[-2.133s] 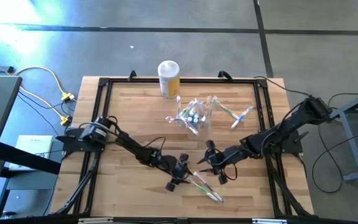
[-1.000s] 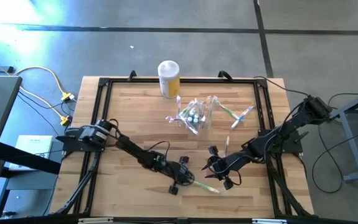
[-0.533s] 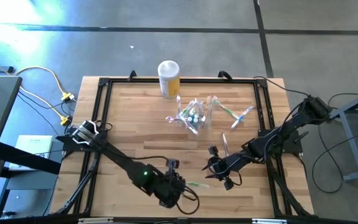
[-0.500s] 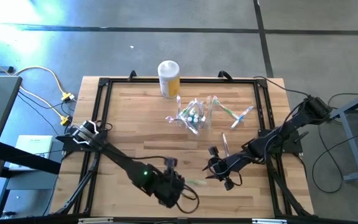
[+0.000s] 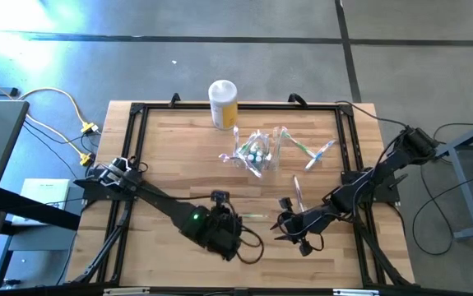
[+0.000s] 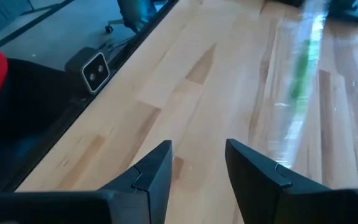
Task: Pick & Place toothbrushing station
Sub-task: Put the bottom green toothbrush into the transparent organizer
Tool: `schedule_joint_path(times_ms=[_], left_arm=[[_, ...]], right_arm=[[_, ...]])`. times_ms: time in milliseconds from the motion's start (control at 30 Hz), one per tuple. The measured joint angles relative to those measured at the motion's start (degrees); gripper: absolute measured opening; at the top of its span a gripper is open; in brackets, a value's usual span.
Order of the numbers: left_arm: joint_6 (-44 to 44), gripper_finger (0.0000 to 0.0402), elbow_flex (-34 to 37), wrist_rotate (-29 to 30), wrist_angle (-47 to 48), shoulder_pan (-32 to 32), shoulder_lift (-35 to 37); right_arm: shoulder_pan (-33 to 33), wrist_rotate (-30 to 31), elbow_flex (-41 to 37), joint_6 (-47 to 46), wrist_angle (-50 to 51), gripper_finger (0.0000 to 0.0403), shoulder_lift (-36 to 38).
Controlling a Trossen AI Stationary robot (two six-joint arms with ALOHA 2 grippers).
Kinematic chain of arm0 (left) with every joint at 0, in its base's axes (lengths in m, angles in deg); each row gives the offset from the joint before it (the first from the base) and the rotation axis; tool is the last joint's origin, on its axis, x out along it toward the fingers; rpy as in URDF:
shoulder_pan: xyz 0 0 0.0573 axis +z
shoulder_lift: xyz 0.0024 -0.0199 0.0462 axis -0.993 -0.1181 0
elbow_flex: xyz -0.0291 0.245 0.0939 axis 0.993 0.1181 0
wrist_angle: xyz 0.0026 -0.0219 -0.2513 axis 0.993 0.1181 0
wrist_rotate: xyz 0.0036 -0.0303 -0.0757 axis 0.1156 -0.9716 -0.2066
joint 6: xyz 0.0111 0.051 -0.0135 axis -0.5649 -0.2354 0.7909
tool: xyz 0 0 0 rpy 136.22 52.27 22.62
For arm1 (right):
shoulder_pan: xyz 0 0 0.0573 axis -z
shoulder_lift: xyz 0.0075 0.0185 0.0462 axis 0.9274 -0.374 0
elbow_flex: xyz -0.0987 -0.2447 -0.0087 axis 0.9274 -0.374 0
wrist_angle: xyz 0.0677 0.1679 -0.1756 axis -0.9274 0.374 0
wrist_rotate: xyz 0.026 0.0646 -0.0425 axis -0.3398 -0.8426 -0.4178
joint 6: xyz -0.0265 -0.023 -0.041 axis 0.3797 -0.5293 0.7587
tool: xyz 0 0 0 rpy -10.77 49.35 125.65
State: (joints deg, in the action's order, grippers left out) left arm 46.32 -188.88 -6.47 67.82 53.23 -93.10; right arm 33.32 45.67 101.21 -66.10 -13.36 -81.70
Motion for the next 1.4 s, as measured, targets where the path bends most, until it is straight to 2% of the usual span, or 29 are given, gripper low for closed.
schedule_joint_path(times_ms=[167,367,500,600,833,1100,1400], left_arm=[[-0.9,0.0042,0.0,0.1,3.1,3.6,0.0],[-6.3,0.0042,0.0,-0.9,3.4,7.6,0.0],[-8.3,0.0042,-0.2,-1.4,7.1,9.5,0.0],[-9.9,0.0042,-2.4,-1.5,11.5,10.4,0.0],[-17.7,0.0042,-7.3,-1.5,12.9,12.8,0.2],[-25.6,0.0042,-7.5,2.9,13.1,16.6,0.1],[-29.7,0.0042,-7.5,5.3,13.5,21.0,0.1]], right_arm=[[-1.3,0.3,0.0,-2.2,0.2,0.0142,0.0],[-3.2,5.1,0.0,-3.1,1.0,0.0142,0.0],[-4.2,7.6,0.0,-6.4,2.5,0.0142,0.0],[-5.2,9.2,0.0,-10.2,3.1,0.0142,0.0],[-8.6,14.3,0.0,-18.6,2.8,0.0142,0.0],[-13.6,22.4,0.0,-26.5,2.8,0.0142,-0.1],[-17.4,29.2,0.0,-32.5,3.0,0.0142,-0.2]])
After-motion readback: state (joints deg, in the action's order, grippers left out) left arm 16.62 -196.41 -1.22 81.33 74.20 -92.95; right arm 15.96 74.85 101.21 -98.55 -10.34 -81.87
